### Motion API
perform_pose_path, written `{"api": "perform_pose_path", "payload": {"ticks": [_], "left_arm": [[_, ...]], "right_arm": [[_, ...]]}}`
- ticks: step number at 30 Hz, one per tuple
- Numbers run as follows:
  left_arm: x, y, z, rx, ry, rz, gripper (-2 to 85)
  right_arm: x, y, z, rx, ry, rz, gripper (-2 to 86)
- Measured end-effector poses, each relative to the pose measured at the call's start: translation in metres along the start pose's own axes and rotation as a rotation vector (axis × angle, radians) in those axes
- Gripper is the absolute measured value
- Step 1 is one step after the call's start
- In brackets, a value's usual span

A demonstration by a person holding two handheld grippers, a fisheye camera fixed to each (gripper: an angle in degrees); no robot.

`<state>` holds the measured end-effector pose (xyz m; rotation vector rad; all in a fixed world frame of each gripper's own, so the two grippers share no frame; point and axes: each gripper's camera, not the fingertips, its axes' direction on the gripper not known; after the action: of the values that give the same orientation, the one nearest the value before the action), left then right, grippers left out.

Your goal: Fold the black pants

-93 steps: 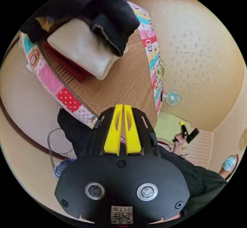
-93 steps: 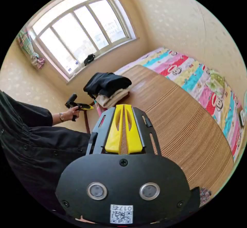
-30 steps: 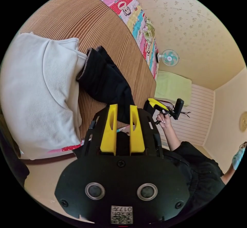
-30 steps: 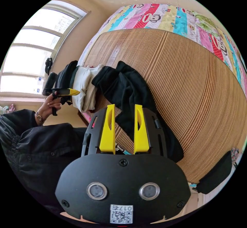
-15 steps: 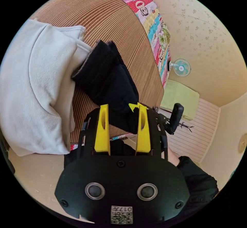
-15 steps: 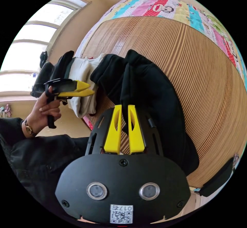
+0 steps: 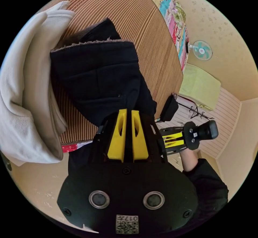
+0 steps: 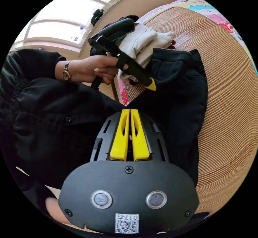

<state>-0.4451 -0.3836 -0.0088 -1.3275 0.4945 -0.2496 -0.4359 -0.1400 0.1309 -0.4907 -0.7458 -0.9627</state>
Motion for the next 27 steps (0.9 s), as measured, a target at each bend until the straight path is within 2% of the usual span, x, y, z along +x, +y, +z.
{"api": "perform_pose_path", "payload": {"ticks": [2, 4, 6, 8, 9, 10, 12, 13, 15, 18, 20, 23, 25, 27], "left_arm": [[-0.005, 0.011, -0.003, 0.014, 0.027, 0.014, 3.7], [-0.011, 0.024, -0.005, 0.033, 0.041, 0.023, 3.6], [-0.018, 0.042, -0.006, 0.052, 0.062, 0.015, 3.6], [-0.024, 0.057, -0.007, 0.084, 0.065, 0.005, 3.7], [-0.027, 0.067, -0.007, 0.105, 0.055, -0.006, 3.9], [-0.029, 0.072, -0.007, 0.115, 0.049, -0.014, 4.1], [-0.035, 0.091, -0.002, 0.145, 0.036, -0.033, 6.5], [-0.036, 0.095, 0.000, 0.148, 0.030, -0.035, 7.5], [-0.037, 0.104, 0.015, 0.118, -0.006, -0.014, 16.1], [-0.036, 0.110, 0.047, 0.048, -0.028, 0.032, 17.9], [-0.036, 0.115, 0.066, 0.029, 0.001, 0.028, 17.0], [-0.035, 0.131, 0.078, 0.068, -0.112, -0.027, 10.6], [-0.030, 0.145, 0.075, 0.114, -0.050, 0.017, 6.6], [-0.013, 0.170, 0.061, 0.179, 0.134, 0.158, 5.1]], "right_arm": [[0.044, 0.011, -0.045, 0.248, 0.006, 0.218, 7.9], [0.076, 0.019, -0.058, 0.335, 0.013, 0.366, 11.0], [0.102, 0.020, -0.050, 0.292, 0.071, 0.499, 12.8], [0.124, 0.018, -0.012, 0.081, 0.151, 0.609, 12.3], [0.125, 0.019, 0.001, 0.018, 0.137, 0.616, 11.8], [0.124, 0.021, 0.021, -0.049, 0.065, 0.615, 7.8], [0.109, 0.030, 0.023, 0.048, 0.051, 0.658, 4.7], [0.094, 0.043, 0.016, 0.167, 0.036, 0.672, 4.0], [0.073, 0.067, 0.007, 0.308, -0.052, 0.670, 3.5], [0.043, 0.118, -0.005, 0.495, -0.255, 0.664, 3.4], [0.018, 0.152, -0.011, 0.559, -0.393, 0.633, 3.3], [-0.008, 0.193, -0.036, 0.640, -0.532, 0.557, 3.1], [-0.026, 0.218, -0.060, 0.701, -0.573, 0.493, 3.0], [-0.045, 0.246, -0.092, 0.795, -0.606, 0.422, 2.8]]}}
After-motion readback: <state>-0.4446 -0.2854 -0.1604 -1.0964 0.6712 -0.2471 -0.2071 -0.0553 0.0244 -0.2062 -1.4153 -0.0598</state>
